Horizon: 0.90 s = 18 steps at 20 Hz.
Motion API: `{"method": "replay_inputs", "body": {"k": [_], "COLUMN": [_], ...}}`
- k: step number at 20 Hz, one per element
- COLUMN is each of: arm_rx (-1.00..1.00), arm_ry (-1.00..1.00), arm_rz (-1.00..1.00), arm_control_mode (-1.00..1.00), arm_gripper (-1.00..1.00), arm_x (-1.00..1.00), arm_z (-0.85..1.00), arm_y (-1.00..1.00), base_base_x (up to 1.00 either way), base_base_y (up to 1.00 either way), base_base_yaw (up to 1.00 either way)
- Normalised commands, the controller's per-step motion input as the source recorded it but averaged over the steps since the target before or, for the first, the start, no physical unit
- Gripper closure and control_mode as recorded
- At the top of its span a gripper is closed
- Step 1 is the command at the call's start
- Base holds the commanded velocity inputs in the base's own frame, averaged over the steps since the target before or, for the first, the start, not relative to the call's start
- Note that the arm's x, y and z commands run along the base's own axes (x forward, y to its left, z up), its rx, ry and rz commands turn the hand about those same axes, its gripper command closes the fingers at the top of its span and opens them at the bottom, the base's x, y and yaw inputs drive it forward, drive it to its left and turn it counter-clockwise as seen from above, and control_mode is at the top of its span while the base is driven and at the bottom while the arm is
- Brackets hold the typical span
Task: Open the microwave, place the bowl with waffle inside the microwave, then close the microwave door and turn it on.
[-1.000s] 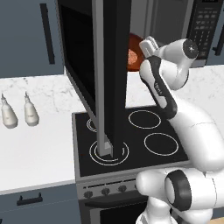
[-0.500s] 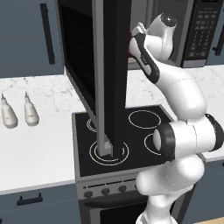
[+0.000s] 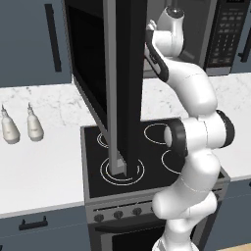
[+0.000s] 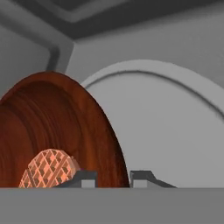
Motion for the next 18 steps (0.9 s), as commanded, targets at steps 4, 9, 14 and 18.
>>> {"method": "replay_inputs", "body": {"k": [4,9,14,18], "arm_rx": [0.00,0.00,0.01,0.01], "arm_ry": [-0.03,-0.01,-0.06,-0.36], "arm_rz": [-0.03,0.00,0.00,0.04], "arm_control_mode": [-1.00,-1.00,-1.00,-1.00], "arm_gripper": [1.00,-1.00,-1.00,-1.00], "arm_x": [0.16,0.00,-0.12,-0.95], "arm_z": [-0.38,-0.59,-0.38,0.00], "arm_y": [0.32,0.52,0.10,0.00], "base_base_x": [0.00,0.00,0.00,0.00], "base_base_y": [0.00,0.00,0.00,0.00], "base_base_yaw": [0.00,0.00,0.00,0.00]}}
